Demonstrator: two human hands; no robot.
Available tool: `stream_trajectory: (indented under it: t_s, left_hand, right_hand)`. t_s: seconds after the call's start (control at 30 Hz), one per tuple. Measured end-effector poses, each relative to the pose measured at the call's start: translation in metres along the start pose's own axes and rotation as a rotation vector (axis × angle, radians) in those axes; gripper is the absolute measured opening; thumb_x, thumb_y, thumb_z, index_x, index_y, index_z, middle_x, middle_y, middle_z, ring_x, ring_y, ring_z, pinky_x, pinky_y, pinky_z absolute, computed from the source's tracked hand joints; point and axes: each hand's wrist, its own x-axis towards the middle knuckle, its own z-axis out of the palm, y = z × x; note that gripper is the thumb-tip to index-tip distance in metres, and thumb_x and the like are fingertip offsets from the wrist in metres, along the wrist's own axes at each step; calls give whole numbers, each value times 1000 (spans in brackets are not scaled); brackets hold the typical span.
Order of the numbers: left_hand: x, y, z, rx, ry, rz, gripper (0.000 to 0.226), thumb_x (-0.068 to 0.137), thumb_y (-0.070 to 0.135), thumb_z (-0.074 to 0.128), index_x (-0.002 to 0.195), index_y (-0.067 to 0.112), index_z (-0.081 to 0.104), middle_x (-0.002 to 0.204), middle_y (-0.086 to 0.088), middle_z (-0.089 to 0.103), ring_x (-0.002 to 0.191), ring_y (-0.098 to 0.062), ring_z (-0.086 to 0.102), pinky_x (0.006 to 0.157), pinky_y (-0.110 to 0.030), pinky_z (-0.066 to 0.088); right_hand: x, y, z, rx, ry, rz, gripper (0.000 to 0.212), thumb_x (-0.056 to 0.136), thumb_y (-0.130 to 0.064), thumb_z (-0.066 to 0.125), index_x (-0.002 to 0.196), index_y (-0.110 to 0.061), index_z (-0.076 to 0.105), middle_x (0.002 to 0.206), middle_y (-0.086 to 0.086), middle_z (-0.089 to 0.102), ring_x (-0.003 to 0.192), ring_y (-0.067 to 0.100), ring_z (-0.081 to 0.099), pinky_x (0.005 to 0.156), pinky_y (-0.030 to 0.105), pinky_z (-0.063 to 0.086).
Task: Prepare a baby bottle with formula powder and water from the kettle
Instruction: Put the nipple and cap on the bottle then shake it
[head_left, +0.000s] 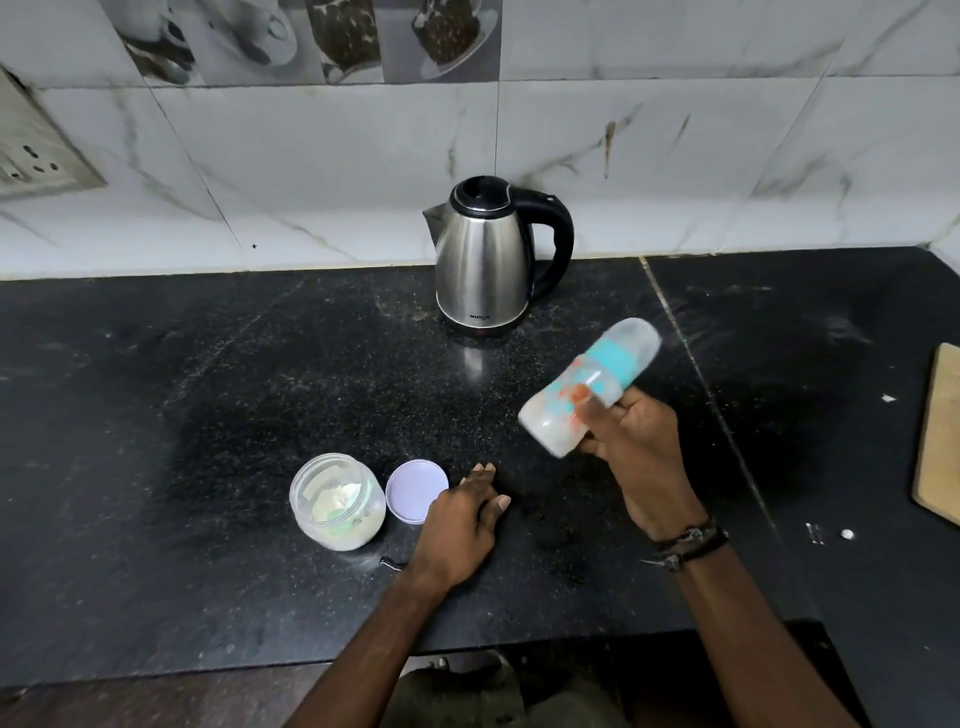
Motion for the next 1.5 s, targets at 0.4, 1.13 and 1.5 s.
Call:
stream_trajectory:
  t_s: [0.4,1.13,1.5]
  left_hand:
    - [1,-4,0,1,2,18,22,100,26,60,100,7,71,140,-9,63,135,-23,54,99,-25,45]
    - [0,-2,0,-19,13,11,22,101,25,60,96,6,71,148,-6,55,142,-17,47,111,-29,42]
    - [1,-4,2,-7,-4,16,24,101,26,59,97,6,72,146,-7,57,140,-19,49,108,-28,43]
  right_hand:
    - [-5,-13,0,-127,-162,42,37,71,-22,75,105,-7,69,98,11,78,94,27,74,76,32,62]
    - [1,-12,2,72,107,96,35,81,-26,73,110,-7,68,103,8,77,94,21,75,70,31,61]
    - [3,-9,3,-23,28,146,39,82,-25,74,112,-1,67,102,14,76,93,24,75,71,35,62]
